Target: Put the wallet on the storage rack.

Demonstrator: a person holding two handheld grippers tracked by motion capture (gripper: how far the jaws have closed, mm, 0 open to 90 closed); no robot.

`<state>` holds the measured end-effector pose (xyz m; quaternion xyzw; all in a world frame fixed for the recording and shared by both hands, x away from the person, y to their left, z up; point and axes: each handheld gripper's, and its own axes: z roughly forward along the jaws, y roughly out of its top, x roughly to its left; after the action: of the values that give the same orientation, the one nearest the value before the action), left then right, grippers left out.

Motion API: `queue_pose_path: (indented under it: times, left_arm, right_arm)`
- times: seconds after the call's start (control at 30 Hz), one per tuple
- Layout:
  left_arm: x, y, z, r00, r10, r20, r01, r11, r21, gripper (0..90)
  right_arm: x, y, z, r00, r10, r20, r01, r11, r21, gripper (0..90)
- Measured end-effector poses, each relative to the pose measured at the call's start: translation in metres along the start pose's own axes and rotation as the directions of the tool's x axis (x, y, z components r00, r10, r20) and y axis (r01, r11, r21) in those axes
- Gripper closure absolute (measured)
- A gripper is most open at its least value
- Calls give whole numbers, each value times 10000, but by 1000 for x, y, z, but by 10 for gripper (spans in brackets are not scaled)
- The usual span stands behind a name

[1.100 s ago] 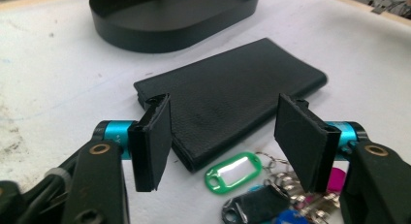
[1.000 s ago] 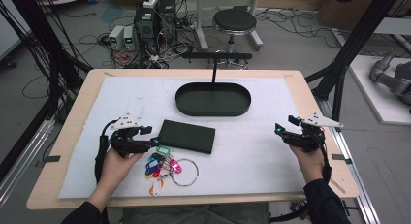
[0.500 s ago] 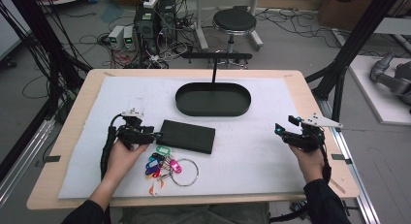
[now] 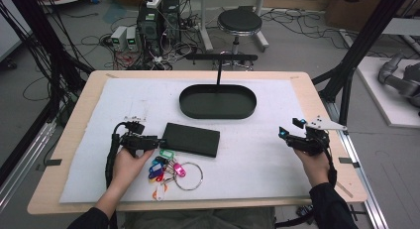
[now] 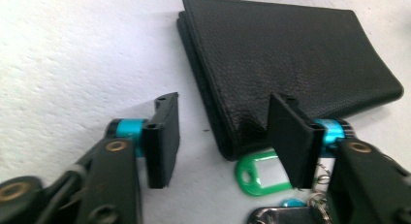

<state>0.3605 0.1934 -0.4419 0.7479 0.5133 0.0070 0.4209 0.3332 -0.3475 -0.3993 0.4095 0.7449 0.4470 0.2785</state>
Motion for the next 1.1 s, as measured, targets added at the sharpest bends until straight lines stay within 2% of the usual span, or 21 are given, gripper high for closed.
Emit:
queue_pose_path:
  times: [0.03, 0.1, 0.13, 0.2, 0.3, 0.33, 0.43, 0.47, 0.53, 0.57, 0.6, 0.63, 0.7, 0.77, 0.83, 0.87, 0.97, 1.0, 1.03, 1.07, 1.1]
  left_arm:
    - [-1, 0, 2, 9994, -240, 255, 237, 9997, 115, 513]
    - [-6, -1, 4, 10000, 68, 70, -68, 9999, 118, 523]
    - [-6, -1, 4, 9999, 28, 121, -29, 10000, 90, 556]
    - [-5, -2, 4, 9999, 6, 162, -7, 10000, 65, 560]
    - [-5, -4, 4, 9996, 277, 70, -276, 9996, -100, 591]
    - [-5, -5, 3, 9981, 619, 40, -618, 9979, -204, 637]
    - [-5, -5, 1, 9964, 837, 147, -831, 9958, -374, 709]
    - [-5, -5, 1, 9955, 933, 139, -926, 9947, -440, 709]
    - [-8, -5, 0, 9917, 1285, 106, -1277, 9900, -601, 731]
    - [-8, -5, -2, 9893, 1442, 234, -1414, 9854, -946, 816]
    - [-9, -5, -4, 9864, 1621, 270, -1579, 9804, -1177, 816]
    - [-11, -4, -6, 9824, 1856, 226, -1806, 9733, -1418, 847]
    - [-12, -4, -8, 9829, 1810, 345, -1733, 9718, -1599, 848]
    - [-11, -4, -10, 9857, 1527, 711, -1385, 9751, -1734, 850]
    - [-10, -4, -10, 9870, 1241, 1018, -1037, 9771, -1859, 853]
    - [-9, -3, -11, 9869, 1065, 1212, -819, 9779, -1926, 853]
    - [-9, -3, -13, 9859, 660, 1539, -345, 9794, -1988, 855]
    - [-9, -2, -13, 9864, 565, 1545, -258, 9807, -1936, 855]
    - [-9, -2, -13, 9862, 498, 1577, -185, 9808, -1944, 855]
    - [-9, -2, -14, 9854, 300, 1677, 29, 9812, -1928, 856]
    - [-9, -2, -14, 9835, 117, 1807, 236, 9811, -1920, 856]
  right_arm:
    - [1, 0, 0, 10000, -40, 1, 40, 10000, -20, 343]
    - [2, 1, 0, 10000, -96, -9, 96, 10000, -16, 343]
    - [3, 2, 1, 10000, -76, -17, 76, 10000, -18, 343]
    - [3, 2, 2, 9999, -133, -27, 133, 9999, -11, 343]
    - [8, 4, 5, 9995, -286, -116, 286, 9996, -26, 343]
    - [12, 6, 7, 9989, -419, -193, 419, 9991, -17, 343]
    - [20, 9, 11, 9977, -541, -408, 542, 9985, 8, 343]
    - [20, 9, 11, 9977, -541, -408, 542, 9985, 8, 343]
    - [25, 11, 13, 9965, -653, -529, 654, 9979, -10, 343]
    - [30, 12, 16, 9949, -718, -702, 719, 9974, -9, 343]
    - [30, 12, 16, 9949, -718, -702, 719, 9974, -9, 343]
    - [36, 14, 19, 9931, -739, -913, 742, 9972, 6, 342]
    - [37, 14, 19, 9920, -778, -995, 780, 9970, -21, 342]
    - [42, 15, 21, 9883, -889, -1237, 884, 9960, -93, 342]
    - [51, 16, 22, 9778, -1179, -1730, 1153, 9930, -250, 342]
    - [51, 16, 22, 9778, -1179, -1730, 1153, 9930, -250, 342]
    - [64, 18, 25, 9602, -1402, -2417, 1337, 9901, -430, 343]
    - [69, 19, 27, 9520, -1519, -2659, 1448, 9884, -462, 344]
    - [76, 20, 30, 9398, -1678, -2978, 1596, 9858, -517, 351]
    - [81, 20, 31, 9322, -1759, -3162, 1692, 9844, -490, 355]
    - [88, 20, 35, 9196, -1955, -3407, 1901, 9805, -496, 356]
